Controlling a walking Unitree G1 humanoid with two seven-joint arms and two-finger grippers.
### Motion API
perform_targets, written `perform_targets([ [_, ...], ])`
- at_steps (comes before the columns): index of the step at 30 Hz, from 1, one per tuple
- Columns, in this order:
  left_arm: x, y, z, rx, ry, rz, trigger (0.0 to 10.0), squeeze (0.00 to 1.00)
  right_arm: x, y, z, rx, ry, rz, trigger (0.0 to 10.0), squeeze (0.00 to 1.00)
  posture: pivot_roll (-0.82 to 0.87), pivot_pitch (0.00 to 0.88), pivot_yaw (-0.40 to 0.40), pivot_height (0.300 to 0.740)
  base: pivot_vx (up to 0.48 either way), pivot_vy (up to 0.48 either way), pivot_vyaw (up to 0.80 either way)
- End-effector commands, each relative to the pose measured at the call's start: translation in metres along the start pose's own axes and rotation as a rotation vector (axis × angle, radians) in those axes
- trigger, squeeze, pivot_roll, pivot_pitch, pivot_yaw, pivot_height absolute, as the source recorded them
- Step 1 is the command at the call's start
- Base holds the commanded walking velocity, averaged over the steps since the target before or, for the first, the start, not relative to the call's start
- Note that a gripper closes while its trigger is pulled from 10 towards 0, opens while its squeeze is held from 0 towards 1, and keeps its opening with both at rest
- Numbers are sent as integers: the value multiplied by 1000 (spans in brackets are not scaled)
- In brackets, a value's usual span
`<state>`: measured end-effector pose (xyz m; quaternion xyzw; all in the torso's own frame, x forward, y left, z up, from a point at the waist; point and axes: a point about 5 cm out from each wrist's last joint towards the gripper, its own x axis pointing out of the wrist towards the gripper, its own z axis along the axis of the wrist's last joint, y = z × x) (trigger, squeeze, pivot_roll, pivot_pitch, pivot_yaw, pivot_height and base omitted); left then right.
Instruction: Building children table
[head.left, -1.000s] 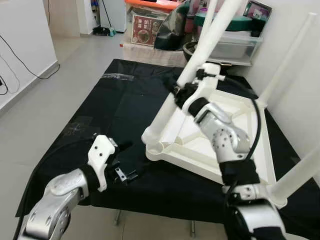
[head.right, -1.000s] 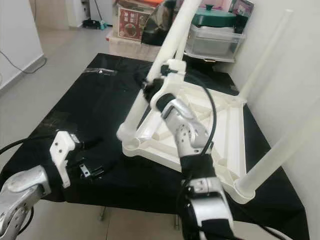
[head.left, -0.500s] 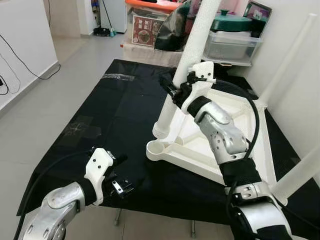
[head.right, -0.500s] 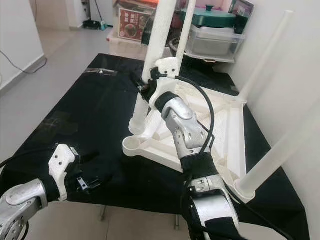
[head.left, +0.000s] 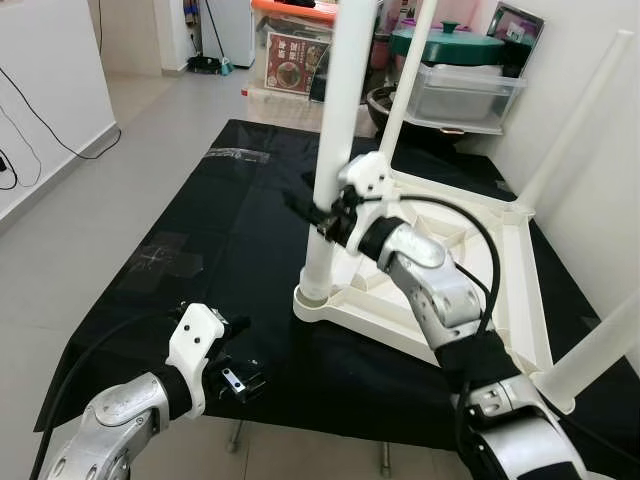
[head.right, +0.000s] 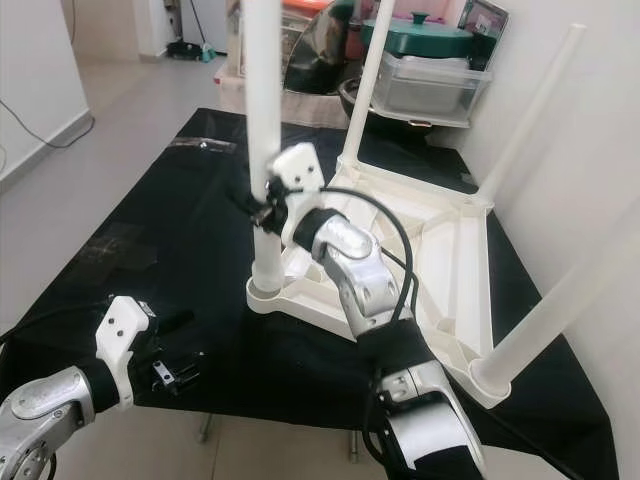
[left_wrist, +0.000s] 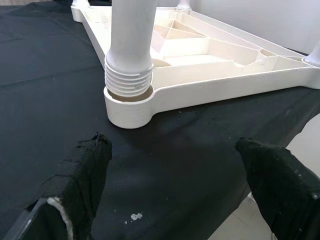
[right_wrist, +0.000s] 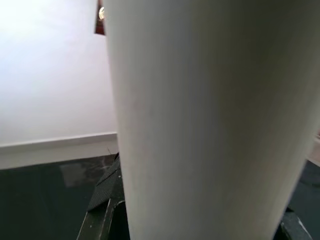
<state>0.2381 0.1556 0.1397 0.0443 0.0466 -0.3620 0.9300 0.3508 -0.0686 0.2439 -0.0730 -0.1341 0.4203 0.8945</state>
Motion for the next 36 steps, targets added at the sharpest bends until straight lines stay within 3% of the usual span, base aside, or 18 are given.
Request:
perform_targets([
  [1, 2, -3, -3, -9, 12, -6, 10000, 0, -4, 2, -7, -27, 34, 22, 0, 0, 120, 0, -141, 740, 0, 0, 0],
  [7, 2, -2, -4, -11, 11, -5, 10000, 0, -8, 5, -12, -42, 60, 75, 0, 0, 120, 0, -143, 740, 0, 0, 0],
  [17, 3, -3, -6, -18, 10, -2, 10000, 0, -13, 19, -15, -48, 114, 304, 0, 0, 124, 0, -154, 740, 0, 0, 0],
  [21, 3, -2, -6, -19, 10, -2, 10000, 0, -13, 21, -16, -41, 126, 336, 0, 0, 125, 0, -155, 740, 0, 0, 0],
  [26, 3, -2, -5, -25, 8, 1, 10000, 0, -10, 23, -17, 15, 150, 404, 0, 0, 132, 0, -165, 740, 0, 0, 0],
  [32, 0, -2, -7, -43, 6, 15, 10000, 0, -14, 31, -7, 138, 156, 596, 0, 0, 136, 0, -178, 740, 0, 0, 0],
  [36, 1, -2, -8, -48, 5, 17, 10000, 0, -17, 31, -8, 168, 161, 610, 0, 0, 135, 0, -176, 740, 0, 0, 0],
])
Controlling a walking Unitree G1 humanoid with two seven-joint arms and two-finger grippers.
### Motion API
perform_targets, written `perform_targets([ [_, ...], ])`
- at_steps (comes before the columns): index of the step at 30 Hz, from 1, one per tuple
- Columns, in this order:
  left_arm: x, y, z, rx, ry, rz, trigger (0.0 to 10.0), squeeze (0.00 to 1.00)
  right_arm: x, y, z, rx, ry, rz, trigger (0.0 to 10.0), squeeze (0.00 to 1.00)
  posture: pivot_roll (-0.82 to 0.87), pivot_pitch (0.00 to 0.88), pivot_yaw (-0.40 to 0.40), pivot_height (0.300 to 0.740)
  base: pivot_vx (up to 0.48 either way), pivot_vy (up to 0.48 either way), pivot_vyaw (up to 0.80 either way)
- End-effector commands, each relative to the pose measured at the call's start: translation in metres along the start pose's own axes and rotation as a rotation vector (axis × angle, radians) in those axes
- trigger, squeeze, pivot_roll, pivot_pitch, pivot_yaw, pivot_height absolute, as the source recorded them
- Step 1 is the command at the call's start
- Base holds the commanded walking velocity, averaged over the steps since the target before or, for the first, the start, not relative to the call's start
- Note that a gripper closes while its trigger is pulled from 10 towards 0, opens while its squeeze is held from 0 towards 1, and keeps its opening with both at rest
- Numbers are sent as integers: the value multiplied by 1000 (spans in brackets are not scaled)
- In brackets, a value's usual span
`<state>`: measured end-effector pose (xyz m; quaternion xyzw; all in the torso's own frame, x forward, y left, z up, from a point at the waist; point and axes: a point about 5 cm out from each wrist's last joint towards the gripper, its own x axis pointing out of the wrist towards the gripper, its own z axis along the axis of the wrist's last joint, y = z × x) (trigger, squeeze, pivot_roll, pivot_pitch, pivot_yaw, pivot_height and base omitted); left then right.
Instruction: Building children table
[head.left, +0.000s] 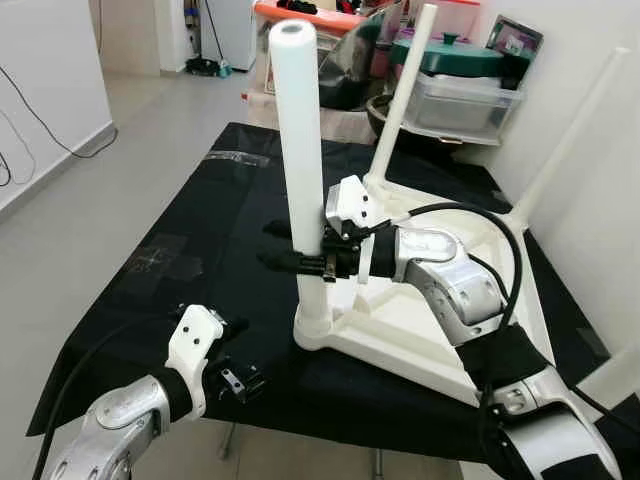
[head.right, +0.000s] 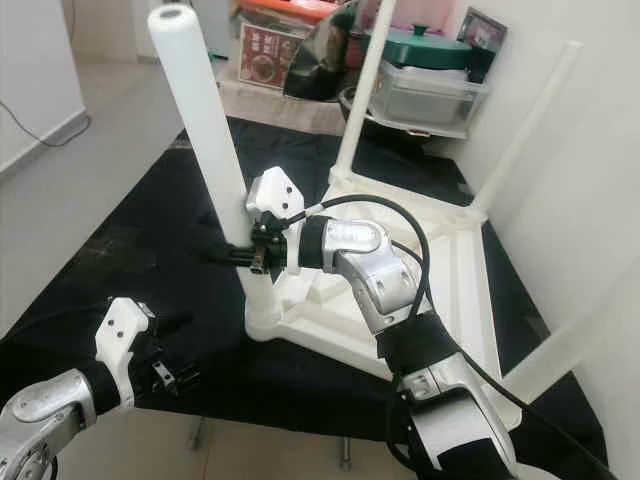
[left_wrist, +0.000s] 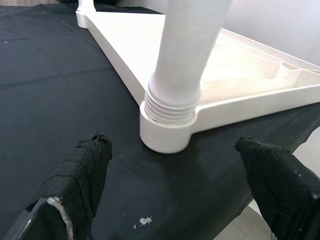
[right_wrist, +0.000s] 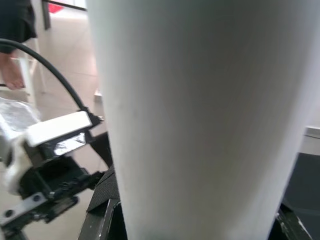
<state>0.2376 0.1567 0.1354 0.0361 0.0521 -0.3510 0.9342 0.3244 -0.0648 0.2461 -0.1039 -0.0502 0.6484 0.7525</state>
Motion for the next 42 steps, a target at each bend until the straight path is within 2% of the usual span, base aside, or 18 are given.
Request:
perform_targets([
  [1, 2, -2, -3, -29, 0, -6, 10000, 0, 1, 7, -21, 130, 27, 55, 0, 0, 131, 0, -171, 740, 0, 0, 0],
  [11, 3, 2, -3, -25, -1, 6, 10000, 0, -3, 0, -27, 141, 47, 3, 0, 0, 130, 0, -168, 740, 0, 0, 0],
  [12, 3, 1, -4, -26, 1, 9, 10000, 0, -1, -2, -34, 159, 76, -78, 0, 0, 130, 0, -166, 740, 0, 0, 0],
  [13, 3, 1, -4, -26, 1, 9, 10000, 0, -1, -2, -34, 159, 76, -78, 0, 0, 130, 0, -166, 740, 0, 0, 0],
  [16, 1, 3, -4, -26, 3, 28, 10000, 0, 0, -25, -54, 208, 166, -482, 0, 0, 131, 0, -168, 740, 0, 0, 0],
  [19, 1, 4, -4, -25, 3, 31, 10000, 0, -1, -28, -56, 213, 173, -535, 0, 0, 131, 0, -168, 740, 0, 0, 0],
  [20, 0, 5, -4, -24, 4, 41, 10000, 0, -5, -34, -61, 249, 178, -651, 0, 0, 131, 0, -168, 740, 0, 0, 0],
  [21, 0, 5, -4, -24, 4, 41, 10000, 0, -5, -34, -61, 249, 178, -651, 0, 0, 131, 0, -168, 740, 0, 0, 0],
  [22, 0, 6, -4, -24, 4, 50, 10000, 0, -12, -39, -68, 286, 176, -780, 0, 0, 131, 0, -167, 740, 0, 0, 0],
  [23, 0, 6, -4, -24, 4, 50, 10000, 0, -12, -39, -68, 286, 176, -780, 0, 0, 131, 0, -167, 740, 0, 0, 0],
  [25, 0, 7, -5, -26, 3, 60, 10000, 0, -29, -42, -88, 400, 158, -1076, 0, 0, 131, 0, -163, 740, 0, 0, 0],
  [27, 0, 7, -5, -26, 3, 60, 10000, 0, -29, -42, -88, 400, 158, -1076, 0, 0, 131, 0, -163, 740, 0, 0, 0],
  [28, 0, 8, -5, -27, 4, 63, 10000, 0, -36, -38, -96, 447, 150, -1195, 0, 0, 125, 0, -157, 740, 0, 0, 0],
  [29, 0, 8, -5, -27, 4, 63, 10000, 0, -36, -38, -96, 447, 150, -1195, 0, 0, 125, 0, -157, 740, 0, 0, 0],
  [30, 0, 9, -6, -28, 5, 66, 10000, 0, -42, -33, -104, 497, 141, -1294, 0, 0, 119, 0, -153, 740, 0, 0, 0],
  [31, 0, 9, -6, -28, 5, 66, 10000, 0, -42, -33, -104, 497, 141, -1294, 0, 0, 119, 0, -153, 740, 0, 0, 0],
  [35, 2, 13, -6, -27, 8, 86, 10000, 0, -54, -25, -114, 543, 152, -1497, 0, 0, 114, 0, -150, 740, 0, 0, 0],
  [42, 4, 14, -6, -21, 2, 114, 10000, 0, -46, -18, -115, 528, 173, -1571, 0, 0, 115, 0, -153, 740, 0, 0, 0],
])
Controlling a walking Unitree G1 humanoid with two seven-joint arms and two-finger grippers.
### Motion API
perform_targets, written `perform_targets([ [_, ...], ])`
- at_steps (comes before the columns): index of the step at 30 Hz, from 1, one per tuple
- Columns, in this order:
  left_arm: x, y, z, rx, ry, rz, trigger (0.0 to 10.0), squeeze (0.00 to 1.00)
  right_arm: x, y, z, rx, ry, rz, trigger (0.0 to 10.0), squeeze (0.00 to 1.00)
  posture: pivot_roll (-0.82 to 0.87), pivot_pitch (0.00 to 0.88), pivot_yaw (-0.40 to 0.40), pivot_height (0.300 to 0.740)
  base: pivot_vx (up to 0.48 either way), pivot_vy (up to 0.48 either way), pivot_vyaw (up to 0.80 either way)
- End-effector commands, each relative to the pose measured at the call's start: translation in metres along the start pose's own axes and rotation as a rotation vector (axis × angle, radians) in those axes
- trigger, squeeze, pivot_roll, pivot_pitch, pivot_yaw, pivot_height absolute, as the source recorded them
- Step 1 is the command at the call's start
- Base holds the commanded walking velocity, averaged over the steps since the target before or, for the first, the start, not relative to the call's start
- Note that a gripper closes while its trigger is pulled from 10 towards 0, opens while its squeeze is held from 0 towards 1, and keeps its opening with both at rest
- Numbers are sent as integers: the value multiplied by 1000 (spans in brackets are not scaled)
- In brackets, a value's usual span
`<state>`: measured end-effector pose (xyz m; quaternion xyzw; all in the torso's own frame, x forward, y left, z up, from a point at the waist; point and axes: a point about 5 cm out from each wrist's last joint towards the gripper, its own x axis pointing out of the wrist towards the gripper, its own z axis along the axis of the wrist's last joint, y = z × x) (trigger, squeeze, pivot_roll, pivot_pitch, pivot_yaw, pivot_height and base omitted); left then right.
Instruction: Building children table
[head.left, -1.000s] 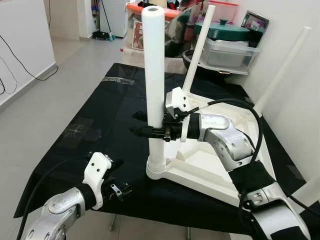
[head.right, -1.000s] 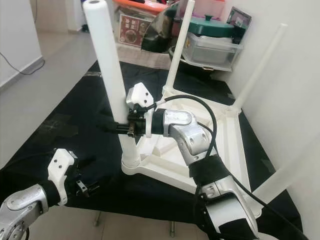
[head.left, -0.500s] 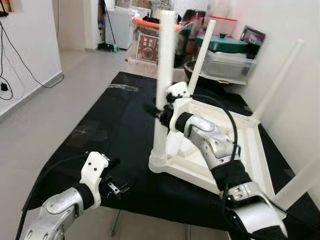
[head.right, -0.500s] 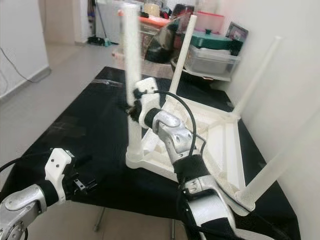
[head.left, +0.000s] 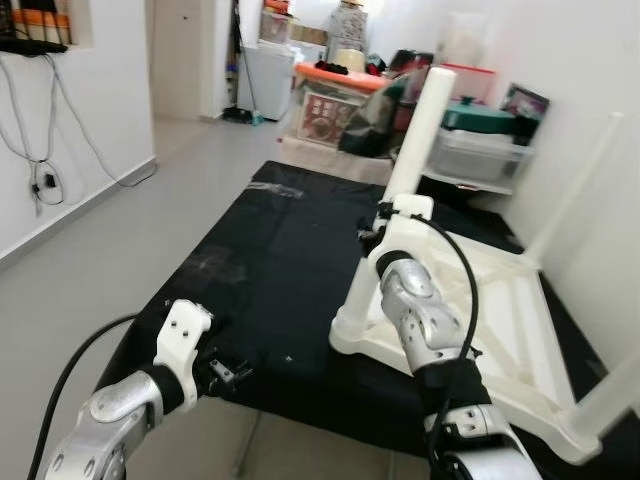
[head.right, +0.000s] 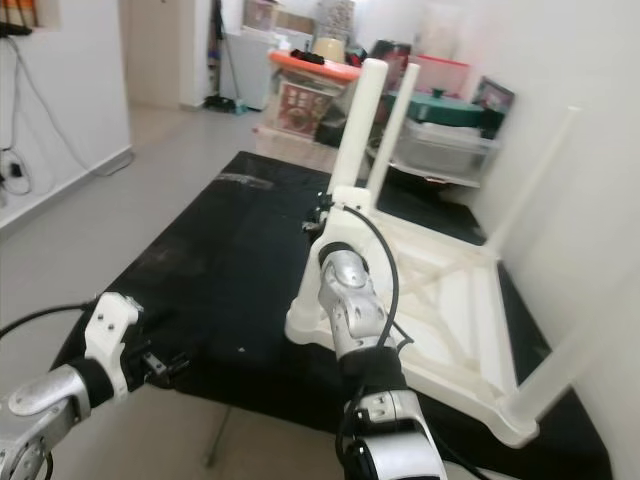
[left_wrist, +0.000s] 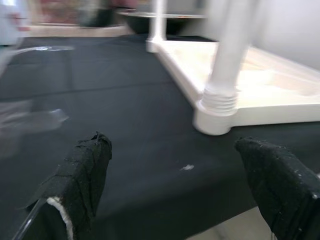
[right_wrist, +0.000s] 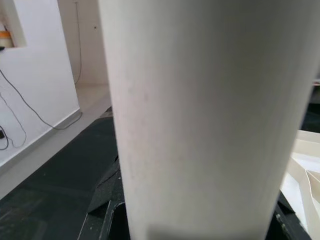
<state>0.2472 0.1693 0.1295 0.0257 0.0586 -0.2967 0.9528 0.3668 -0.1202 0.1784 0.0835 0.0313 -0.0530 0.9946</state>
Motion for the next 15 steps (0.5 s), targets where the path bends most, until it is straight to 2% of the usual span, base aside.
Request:
perform_targets([
  [1, 4, -2, 1, 10, -5, 1, 10000, 0, -5, -10, -37, 12, 140, -76, 0, 0, 115, 0, -153, 740, 0, 0, 0],
  [2, 4, 1, 1, 12, -8, 22, 10000, 0, -6, -10, -35, 18, 123, -136, 0, 0, 119, 0, -155, 740, 0, 0, 0],
  [7, 5, 2, 1, 11, -14, 37, 10000, 0, -7, -15, -31, 32, 91, -231, 0, 0, 120, 0, -154, 740, 0, 0, 0],
  [11, 7, 4, 1, 13, -16, 50, 10000, 0, -9, -19, -29, 58, 71, -289, 0, 0, 117, 0, -149, 740, 0, 0, 0],
  [15, 8, 5, 2, 15, -17, 54, 10000, 0, -11, -19, -30, 65, 72, -295, 0, 0, 114, 0, -145, 740, 0, 0, 0],
])
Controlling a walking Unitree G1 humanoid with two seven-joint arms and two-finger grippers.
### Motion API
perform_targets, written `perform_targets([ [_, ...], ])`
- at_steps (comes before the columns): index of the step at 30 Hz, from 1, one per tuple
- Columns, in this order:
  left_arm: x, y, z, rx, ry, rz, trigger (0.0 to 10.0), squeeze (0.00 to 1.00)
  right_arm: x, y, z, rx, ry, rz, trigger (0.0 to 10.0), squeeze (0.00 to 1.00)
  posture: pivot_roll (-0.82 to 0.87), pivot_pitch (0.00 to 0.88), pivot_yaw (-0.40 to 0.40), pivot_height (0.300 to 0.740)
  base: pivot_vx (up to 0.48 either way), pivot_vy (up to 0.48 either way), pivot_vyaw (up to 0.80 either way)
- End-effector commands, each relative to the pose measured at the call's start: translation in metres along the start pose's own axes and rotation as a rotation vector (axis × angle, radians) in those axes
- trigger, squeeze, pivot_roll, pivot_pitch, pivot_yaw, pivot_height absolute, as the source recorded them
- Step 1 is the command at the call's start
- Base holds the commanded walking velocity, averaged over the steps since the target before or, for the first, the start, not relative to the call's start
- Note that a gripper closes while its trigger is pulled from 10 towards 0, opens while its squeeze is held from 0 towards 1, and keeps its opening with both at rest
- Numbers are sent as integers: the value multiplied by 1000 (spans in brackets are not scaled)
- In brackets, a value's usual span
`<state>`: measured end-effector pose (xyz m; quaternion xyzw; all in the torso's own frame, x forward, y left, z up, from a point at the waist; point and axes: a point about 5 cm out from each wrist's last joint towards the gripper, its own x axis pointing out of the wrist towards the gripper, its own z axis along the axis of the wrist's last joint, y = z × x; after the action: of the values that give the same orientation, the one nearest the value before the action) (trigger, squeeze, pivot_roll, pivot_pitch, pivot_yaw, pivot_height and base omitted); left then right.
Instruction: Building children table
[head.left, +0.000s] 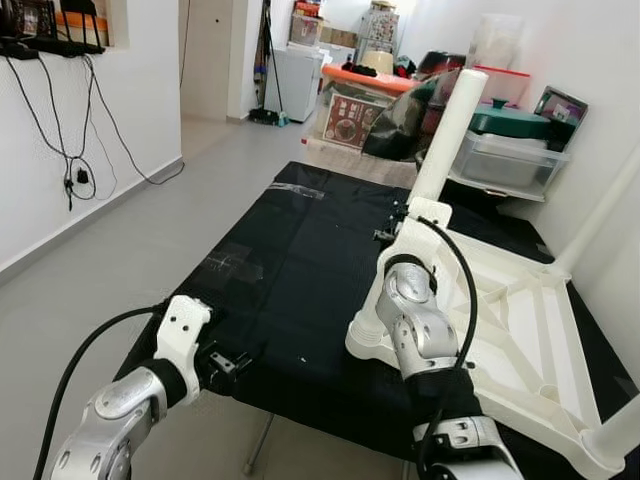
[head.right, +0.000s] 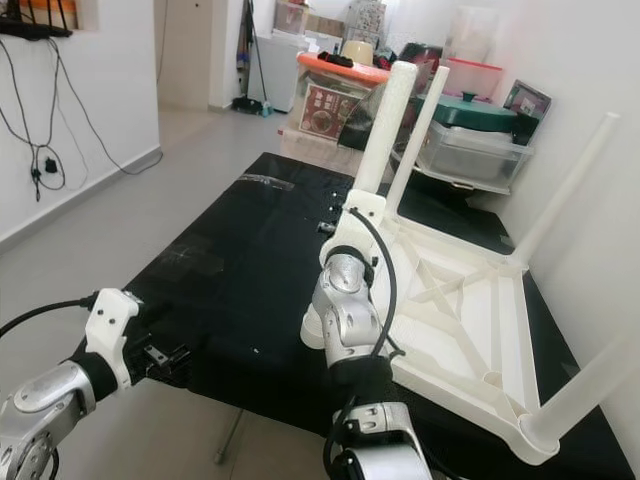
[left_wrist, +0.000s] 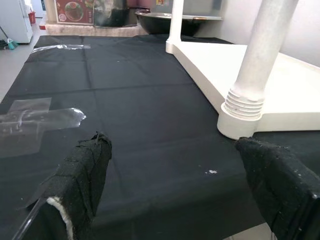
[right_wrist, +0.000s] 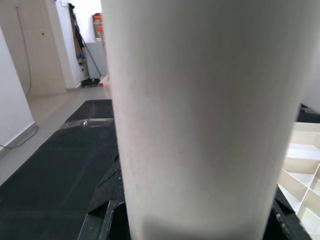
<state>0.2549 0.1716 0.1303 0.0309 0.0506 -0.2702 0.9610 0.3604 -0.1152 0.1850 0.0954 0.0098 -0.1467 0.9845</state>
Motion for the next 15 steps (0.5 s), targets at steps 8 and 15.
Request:
perform_targets([
  [8, 4, 0, 0, 9, -9, 8, 10000, 0, -3, -19, -32, 17, 110, -75, 0, 0, 109, 0, -137, 740, 0, 0, 0],
  [15, 5, 1, 0, 14, -9, 8, 10000, 0, -6, -7, -15, -14, 30, 35, 10000, 0, 106, 0, -136, 740, 0, 0, 0],
])
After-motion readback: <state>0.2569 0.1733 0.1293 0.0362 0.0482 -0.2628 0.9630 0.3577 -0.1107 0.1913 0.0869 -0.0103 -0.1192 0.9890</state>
